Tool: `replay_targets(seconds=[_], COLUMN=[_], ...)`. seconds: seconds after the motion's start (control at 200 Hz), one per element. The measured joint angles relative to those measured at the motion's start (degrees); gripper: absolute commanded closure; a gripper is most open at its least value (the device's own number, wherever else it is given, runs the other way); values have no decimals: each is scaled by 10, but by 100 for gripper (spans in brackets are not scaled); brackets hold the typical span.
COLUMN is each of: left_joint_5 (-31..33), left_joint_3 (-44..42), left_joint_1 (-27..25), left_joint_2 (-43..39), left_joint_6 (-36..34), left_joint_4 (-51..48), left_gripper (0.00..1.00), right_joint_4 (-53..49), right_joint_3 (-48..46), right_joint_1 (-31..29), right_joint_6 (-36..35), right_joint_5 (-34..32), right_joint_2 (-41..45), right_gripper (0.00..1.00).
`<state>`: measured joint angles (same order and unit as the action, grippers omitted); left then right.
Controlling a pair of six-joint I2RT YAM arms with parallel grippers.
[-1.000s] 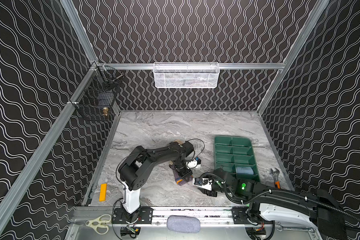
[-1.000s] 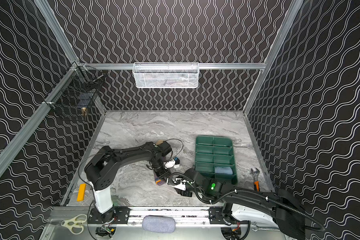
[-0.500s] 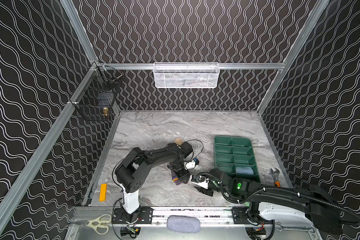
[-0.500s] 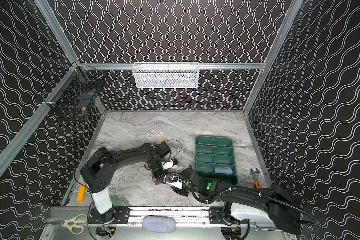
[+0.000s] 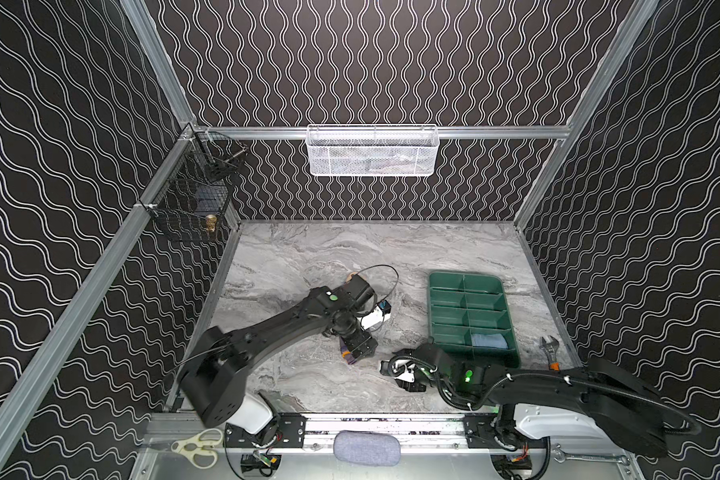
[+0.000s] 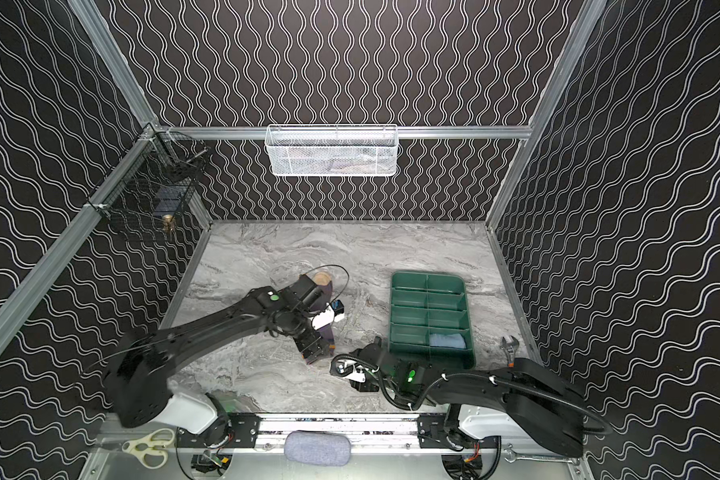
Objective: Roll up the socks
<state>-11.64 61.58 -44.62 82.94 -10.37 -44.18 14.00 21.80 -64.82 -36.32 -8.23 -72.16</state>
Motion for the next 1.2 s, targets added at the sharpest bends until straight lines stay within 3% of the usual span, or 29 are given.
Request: replay_targets(seconds=[0.2,0.38,0.601,0.796,0.906,1.096,1.196], left_joint_5=[76,134,168,176,182,173,170], left_joint_3=[-52,-81,-89,-91,-85,-54,-29], left_joint_1=[0,0,0,0,0,0,0], left_joint_2=[-169,-276,-297,-299,-299,-304,-302], left_joint_6=[44,71,80,85,85,83,70], left_joint_4=[30,38,18,6,-2,-19,-38], left_gripper=[7,6,6,6,6,8,9], right_joint_4=[125,192,209,184,160,92,11], right_joint_3=[19,47,61,86,97,122,163], right_joint_1=[5,19,24,38,42,42,50], right_joint_6=[-66,-74,-64,-48,-34,-13,14], right_joint_5=[16,35,64,96,105,116,158], right_joint_2=[-127,-202,-227,-247,-250,-239,-239], right_gripper=[45,47,52,86,99,100,100])
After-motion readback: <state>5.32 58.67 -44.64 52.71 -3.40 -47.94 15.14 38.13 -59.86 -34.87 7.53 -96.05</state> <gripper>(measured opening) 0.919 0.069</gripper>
